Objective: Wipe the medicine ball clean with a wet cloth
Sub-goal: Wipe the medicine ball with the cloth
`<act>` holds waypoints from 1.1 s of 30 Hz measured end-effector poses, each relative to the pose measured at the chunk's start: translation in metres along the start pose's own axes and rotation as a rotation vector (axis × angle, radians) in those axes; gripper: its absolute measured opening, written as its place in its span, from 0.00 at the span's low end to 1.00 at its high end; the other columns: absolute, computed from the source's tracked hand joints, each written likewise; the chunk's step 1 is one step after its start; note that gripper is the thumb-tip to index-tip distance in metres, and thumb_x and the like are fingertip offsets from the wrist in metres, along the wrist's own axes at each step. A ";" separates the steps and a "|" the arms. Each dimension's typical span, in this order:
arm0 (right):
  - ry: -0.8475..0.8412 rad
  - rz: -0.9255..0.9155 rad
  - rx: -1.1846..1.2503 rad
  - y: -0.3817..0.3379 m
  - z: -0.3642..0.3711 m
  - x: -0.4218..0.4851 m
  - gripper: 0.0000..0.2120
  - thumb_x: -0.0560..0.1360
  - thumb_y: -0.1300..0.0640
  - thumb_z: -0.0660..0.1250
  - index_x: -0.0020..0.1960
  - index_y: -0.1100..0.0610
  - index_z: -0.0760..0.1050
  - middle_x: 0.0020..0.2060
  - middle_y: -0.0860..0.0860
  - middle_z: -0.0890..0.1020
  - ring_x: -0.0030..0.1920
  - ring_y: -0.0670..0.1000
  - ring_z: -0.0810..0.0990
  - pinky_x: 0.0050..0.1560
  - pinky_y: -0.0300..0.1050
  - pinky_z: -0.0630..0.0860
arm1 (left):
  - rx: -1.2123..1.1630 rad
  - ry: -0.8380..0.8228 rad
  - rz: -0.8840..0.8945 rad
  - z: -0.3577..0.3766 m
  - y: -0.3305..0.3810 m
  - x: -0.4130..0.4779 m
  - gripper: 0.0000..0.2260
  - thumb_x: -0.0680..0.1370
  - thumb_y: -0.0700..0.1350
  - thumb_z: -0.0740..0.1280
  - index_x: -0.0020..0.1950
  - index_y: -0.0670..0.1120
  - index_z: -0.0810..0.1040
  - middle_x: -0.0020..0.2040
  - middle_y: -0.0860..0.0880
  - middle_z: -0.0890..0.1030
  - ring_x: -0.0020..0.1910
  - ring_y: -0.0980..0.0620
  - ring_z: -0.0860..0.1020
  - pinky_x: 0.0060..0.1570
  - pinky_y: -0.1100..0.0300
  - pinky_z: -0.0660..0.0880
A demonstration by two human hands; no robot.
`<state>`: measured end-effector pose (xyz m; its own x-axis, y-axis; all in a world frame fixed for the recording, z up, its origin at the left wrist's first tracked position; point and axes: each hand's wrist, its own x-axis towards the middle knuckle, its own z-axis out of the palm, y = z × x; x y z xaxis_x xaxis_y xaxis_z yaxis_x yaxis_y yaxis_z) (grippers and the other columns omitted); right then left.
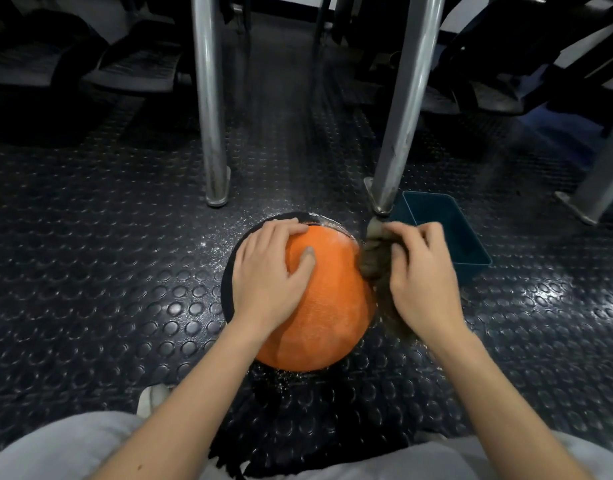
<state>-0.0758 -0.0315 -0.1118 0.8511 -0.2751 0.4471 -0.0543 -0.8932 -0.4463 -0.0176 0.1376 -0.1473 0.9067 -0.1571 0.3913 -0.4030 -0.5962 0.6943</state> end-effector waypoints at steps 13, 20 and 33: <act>0.055 -0.083 -0.018 -0.006 -0.010 0.009 0.11 0.77 0.64 0.62 0.56 0.57 0.78 0.53 0.49 0.75 0.51 0.51 0.72 0.44 0.43 0.67 | 0.030 -0.002 0.010 0.001 0.000 0.002 0.21 0.72 0.59 0.52 0.59 0.55 0.74 0.60 0.61 0.73 0.62 0.58 0.68 0.65 0.58 0.58; -0.240 -0.133 -0.154 -0.011 0.004 0.004 0.15 0.77 0.65 0.59 0.59 0.52 0.77 0.56 0.46 0.77 0.51 0.53 0.71 0.47 0.49 0.72 | 0.033 0.001 0.019 0.001 0.001 0.002 0.20 0.72 0.59 0.53 0.58 0.54 0.74 0.60 0.59 0.74 0.61 0.56 0.69 0.65 0.54 0.61; -0.191 -0.035 -0.133 0.004 0.003 0.006 0.15 0.77 0.65 0.59 0.57 0.52 0.78 0.54 0.45 0.77 0.51 0.53 0.72 0.46 0.49 0.72 | 0.052 -0.083 0.081 0.005 0.006 0.001 0.23 0.72 0.61 0.51 0.61 0.55 0.73 0.64 0.61 0.72 0.63 0.59 0.64 0.65 0.61 0.53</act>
<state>-0.0696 -0.0361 -0.1132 0.9363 -0.1819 0.3005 -0.0803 -0.9436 -0.3211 -0.0186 0.1299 -0.1460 0.8795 -0.2698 0.3920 -0.4702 -0.6189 0.6291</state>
